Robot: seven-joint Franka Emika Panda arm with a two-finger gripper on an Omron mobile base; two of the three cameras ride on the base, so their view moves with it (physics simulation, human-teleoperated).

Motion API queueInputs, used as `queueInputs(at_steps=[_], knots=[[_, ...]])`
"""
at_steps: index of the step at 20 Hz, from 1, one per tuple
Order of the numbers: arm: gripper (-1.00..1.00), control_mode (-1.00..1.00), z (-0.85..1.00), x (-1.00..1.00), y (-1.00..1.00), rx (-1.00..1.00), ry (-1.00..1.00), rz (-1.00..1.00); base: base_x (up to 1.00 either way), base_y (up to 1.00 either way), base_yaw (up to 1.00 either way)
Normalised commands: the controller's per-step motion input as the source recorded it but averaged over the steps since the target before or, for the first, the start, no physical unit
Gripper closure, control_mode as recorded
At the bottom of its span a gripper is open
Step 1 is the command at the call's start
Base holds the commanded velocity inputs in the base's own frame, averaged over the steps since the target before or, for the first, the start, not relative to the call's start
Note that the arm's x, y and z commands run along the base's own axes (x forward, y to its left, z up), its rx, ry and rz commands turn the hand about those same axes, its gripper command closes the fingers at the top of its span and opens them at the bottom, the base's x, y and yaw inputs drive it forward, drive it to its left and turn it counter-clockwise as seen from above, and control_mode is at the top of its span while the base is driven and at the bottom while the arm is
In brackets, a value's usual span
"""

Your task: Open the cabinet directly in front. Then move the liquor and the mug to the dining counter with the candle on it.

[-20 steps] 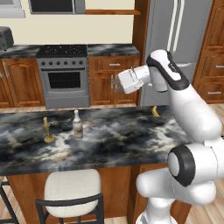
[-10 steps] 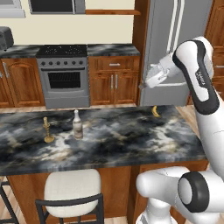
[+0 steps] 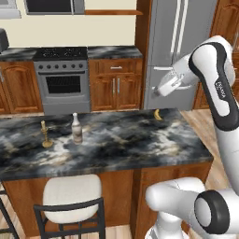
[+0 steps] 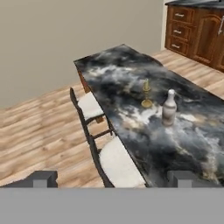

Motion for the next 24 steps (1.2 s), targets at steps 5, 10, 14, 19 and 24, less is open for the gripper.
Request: queueInputs(at_steps=[5, 10, 14, 19, 24], knots=[[-1.00, 1.00, 0.00, 0.00, 0.00, 0.00, 0.00, 0.00, -0.75, -0.03, -0.77], [-1.00, 1.00, 0.00, 0.00, 0.00, 0.00, 0.00, 0.00, 0.00, 0.00, -1.00], [-1.00, 1.00, 0.00, 0.00, 0.00, 0.00, 0.00, 0.00, 0.00, 0.00, -1.00], [-1.00, 1.00, 0.00, 0.00, 0.00, 0.00, 0.00, 0.00, 0.00, 0.00, -1.00], [-1.00, 1.00, 0.00, 0.00, 0.00, 0.00, 0.00, 0.00, 0.00, 0.00, -1.00]])
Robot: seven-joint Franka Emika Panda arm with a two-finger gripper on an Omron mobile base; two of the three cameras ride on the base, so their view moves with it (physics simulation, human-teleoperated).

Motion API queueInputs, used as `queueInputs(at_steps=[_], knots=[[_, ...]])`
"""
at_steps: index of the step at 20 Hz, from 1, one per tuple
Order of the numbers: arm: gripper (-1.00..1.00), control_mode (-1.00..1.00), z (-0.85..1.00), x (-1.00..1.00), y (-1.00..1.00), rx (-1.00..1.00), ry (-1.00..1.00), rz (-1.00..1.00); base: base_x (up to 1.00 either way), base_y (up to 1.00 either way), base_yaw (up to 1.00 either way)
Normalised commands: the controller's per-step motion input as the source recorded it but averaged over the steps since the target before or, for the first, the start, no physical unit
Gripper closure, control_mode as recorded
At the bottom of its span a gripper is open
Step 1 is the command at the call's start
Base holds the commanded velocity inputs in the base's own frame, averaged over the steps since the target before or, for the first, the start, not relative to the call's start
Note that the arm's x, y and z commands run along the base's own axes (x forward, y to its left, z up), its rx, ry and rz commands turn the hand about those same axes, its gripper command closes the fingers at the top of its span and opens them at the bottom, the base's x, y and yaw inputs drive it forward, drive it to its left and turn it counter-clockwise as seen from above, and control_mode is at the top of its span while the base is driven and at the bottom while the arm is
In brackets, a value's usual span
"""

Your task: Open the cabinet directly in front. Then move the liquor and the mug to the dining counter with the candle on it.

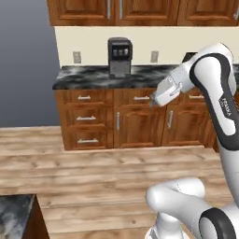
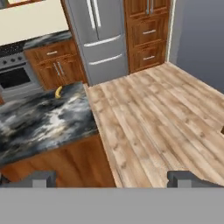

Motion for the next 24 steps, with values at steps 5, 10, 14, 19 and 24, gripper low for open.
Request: queueInputs(at_steps=[5, 10, 14, 19, 24], knots=[[-1.00, 1.00, 0.00, 0.00, 0.00, 0.00, 0.00, 0.00, 0.00, 0.00, -1.00], [-1.00, 1.00, 0.00, 0.00, 0.00, 0.00, 0.00, 0.00, 0.00, 0.00, -1.00], [-1.00, 1.00, 0.00, 0.00, 0.00, 0.00, 0.00, 0.00, 0.00, 0.00, -1.00], [-1.00, 1.00, 0.00, 0.00, 0.00, 0.00, 0.00, 0.00, -0.03, 0.00, -0.99], [-1.00, 1.00, 0.00, 0.00, 0.00, 0.00, 0.00, 0.00, -0.05, 0.00, -0.63]])
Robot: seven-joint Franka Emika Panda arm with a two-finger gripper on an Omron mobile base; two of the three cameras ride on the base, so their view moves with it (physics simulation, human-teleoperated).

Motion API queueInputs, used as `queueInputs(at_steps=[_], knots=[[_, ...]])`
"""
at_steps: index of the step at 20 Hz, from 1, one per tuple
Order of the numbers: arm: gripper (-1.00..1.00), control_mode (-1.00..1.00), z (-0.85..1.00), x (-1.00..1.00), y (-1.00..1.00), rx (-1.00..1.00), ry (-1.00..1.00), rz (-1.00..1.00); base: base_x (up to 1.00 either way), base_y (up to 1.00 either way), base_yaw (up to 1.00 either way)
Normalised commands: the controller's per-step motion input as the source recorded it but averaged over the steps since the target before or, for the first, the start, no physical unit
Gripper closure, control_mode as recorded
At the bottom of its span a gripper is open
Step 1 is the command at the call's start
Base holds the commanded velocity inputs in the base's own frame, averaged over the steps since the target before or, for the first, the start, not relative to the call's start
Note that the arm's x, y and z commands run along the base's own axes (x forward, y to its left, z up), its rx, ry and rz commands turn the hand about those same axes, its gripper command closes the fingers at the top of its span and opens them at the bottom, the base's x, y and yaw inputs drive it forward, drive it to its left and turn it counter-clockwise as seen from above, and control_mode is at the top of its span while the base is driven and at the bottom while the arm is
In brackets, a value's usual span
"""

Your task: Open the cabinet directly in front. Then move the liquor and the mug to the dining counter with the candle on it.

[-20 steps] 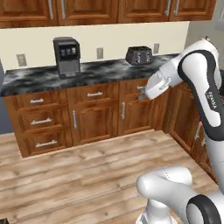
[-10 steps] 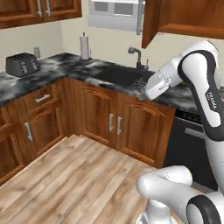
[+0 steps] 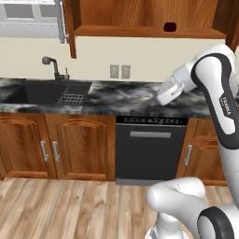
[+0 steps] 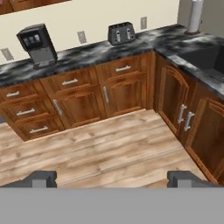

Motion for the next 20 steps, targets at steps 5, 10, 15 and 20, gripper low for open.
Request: queueInputs(at_steps=[5, 10, 15, 20], knots=[[-1.00, 1.00, 0.00, 0.00, 0.00, 0.00, 0.00, 0.00, 0.08, 0.08, -0.19], [-1.00, 1.00, 0.00, 0.00, 0.00, 0.00, 0.00, 0.00, 0.52, 0.93, -0.33], [-1.00, 1.00, 0.00, 0.00, 0.00, 0.00, 0.00, 0.00, 0.85, 0.34, -0.19], [-1.00, 1.00, 0.00, 0.00, 0.00, 0.00, 0.00, 0.00, 0.97, -0.28, -0.03]])
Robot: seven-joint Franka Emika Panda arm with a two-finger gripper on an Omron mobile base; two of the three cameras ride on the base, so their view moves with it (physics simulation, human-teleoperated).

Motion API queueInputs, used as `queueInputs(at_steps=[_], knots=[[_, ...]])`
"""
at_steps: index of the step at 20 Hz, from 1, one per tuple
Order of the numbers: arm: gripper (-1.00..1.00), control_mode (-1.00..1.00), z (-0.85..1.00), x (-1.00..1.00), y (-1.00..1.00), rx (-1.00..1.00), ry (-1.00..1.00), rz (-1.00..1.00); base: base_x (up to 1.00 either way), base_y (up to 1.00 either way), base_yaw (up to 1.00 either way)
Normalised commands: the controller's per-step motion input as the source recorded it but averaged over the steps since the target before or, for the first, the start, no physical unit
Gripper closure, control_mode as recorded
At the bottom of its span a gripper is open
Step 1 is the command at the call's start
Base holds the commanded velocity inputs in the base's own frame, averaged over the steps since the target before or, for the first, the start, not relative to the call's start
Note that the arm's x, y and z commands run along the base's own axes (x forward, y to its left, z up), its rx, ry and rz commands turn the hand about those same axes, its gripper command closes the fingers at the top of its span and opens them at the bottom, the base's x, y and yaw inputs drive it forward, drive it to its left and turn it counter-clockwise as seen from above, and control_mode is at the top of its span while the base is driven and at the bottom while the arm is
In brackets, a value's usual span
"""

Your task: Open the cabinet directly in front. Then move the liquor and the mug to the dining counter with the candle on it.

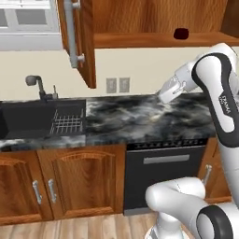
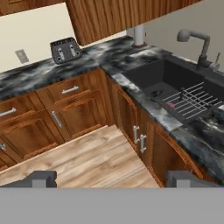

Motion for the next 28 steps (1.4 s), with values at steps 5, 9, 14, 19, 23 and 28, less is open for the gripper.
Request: queueInputs(at_steps=[5, 9, 14, 19, 23, 28], knots=[[-1.00, 1.00, 0.00, 0.00, 0.00, 0.00, 0.00, 0.00, 0.91, -0.27, 0.00], [-1.00, 1.00, 0.00, 0.00, 0.00, 0.00, 0.00, 0.00, 0.41, -0.49, -0.12], [-1.00, 1.00, 0.00, 0.00, 0.00, 0.00, 0.00, 0.00, 0.17, -0.35, -0.15], [-1.00, 1.00, 0.00, 0.00, 0.00, 0.00, 0.00, 0.00, 0.01, -0.19, -0.07], [-1.00, 1.00, 0.00, 0.00, 0.00, 0.00, 0.00, 0.00, 0.26, 0.00, 0.00], [-1.00, 1.00, 0.00, 0.00, 0.00, 0.00, 0.00, 0.00, 0.59, 0.00, 0.00]])
